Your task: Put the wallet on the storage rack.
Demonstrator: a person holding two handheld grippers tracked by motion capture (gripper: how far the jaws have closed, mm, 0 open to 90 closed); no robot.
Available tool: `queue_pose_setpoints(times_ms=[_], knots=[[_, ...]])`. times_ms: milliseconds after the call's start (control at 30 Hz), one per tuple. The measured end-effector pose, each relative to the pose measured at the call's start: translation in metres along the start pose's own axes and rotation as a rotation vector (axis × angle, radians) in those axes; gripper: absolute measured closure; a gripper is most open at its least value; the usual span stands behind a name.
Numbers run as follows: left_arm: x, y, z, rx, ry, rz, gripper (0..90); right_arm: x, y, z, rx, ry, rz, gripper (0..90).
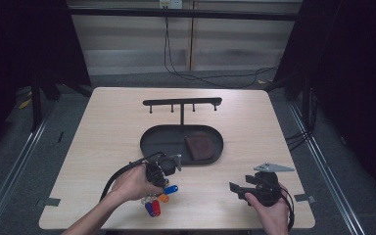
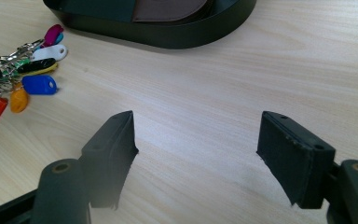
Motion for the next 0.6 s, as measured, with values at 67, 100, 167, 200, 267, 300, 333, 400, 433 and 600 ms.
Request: queue_pose_setpoints(times_ms=[67,100,167,200,267,300,333,400,433,600], knots=[[-0.006,0.000,0.002,0.004,-0.003,-0.004,87.1,0.000,0.000,0.000,-0.001,-0.001,-0.001,27.6],[-0.009,0.000,0.003,0.006,-0.005,-0.011,87.2,0.001,0.000,0.000,-0.001,-0.002,0.001,27.6],[-0.013,0.000,0.004,0.017,-0.010,-0.012,87.2,0.001,0.000,0.000,0.002,0.000,0.004,27.6],[-0.015,0.000,0.005,0.013,-0.014,-0.016,87.2,0.001,0.000,0.000,0.002,0.000,0.004,27.6],[-0.019,0.000,0.006,0.015,-0.015,-0.018,87.3,0.001,0.000,0.000,0.002,0.000,0.002,27.6],[-0.022,0.000,0.007,0.018,-0.014,-0.017,87.3,0.001,0.000,0.000,0.002,0.001,0.003,27.6],[-0.024,0.000,0.007,0.011,-0.017,-0.020,87.4,0.001,0.000,0.000,0.001,0.001,0.003,27.6],[-0.029,0.000,0.009,0.002,-0.013,-0.031,87.4,0.001,0.000,0.001,0.001,0.000,0.005,27.6],[-0.031,-0.001,0.009,-0.006,-0.013,-0.041,87.4,0.001,0.000,0.000,0.001,0.001,0.004,27.6],[-0.045,-0.003,0.012,-0.003,-0.026,-0.046,87.6,0.001,0.000,0.000,-0.001,-0.001,0.000,27.6]])
Point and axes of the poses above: each handheld gripper's, and its own axes: x roughly forward along the jaws, y roughly out of its underside, z roughly to its left, the point moved 7 cm from there along x, roughly forward along the jaws, and after that the axes turned 14 degrees about -z, right-handed, at the moved point
